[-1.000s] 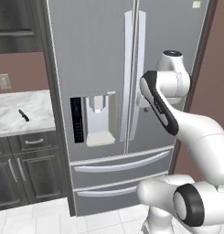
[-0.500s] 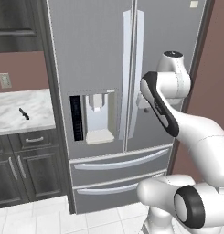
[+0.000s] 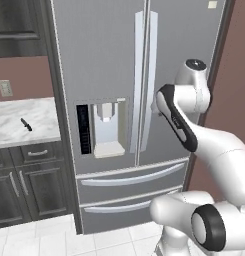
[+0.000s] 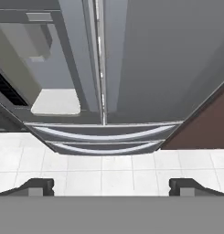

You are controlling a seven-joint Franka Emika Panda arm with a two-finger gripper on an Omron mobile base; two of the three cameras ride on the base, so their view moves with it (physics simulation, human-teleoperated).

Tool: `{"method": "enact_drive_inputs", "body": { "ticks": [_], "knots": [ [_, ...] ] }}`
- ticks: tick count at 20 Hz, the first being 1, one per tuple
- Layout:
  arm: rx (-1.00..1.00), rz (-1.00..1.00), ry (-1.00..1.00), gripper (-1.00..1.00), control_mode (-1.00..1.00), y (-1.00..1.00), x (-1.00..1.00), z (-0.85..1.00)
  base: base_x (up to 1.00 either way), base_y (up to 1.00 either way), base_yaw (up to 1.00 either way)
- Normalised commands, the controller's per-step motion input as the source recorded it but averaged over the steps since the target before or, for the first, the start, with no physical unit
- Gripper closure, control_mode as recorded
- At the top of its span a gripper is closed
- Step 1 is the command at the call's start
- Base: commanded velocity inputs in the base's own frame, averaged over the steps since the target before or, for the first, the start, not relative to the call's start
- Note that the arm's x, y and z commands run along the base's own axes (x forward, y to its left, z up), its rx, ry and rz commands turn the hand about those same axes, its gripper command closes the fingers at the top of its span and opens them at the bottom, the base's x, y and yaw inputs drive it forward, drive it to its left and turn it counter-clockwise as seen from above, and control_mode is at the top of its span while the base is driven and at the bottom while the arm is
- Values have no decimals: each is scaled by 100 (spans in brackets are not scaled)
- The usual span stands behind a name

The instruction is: Retrieve the butter from the fridge and place it on a plate on the dining table. Then retrieve the butter knife by the fridge and place it near the plate.

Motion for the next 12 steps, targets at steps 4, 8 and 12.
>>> {"method": "enact_drive_inputs", "body": {
  "ticks": [4, 8, 12],
  "knots": [
    [-3, 0, -32, -100, -100, 1, 38, 0, 0, 0, 0],
    [0, -2, -18, -100, -100, 2, 54, 0, 0, 0, 0],
    [5, -4, -2, -100, -100, 0, 51, 0, 0, 0, 0]
  ]
}}
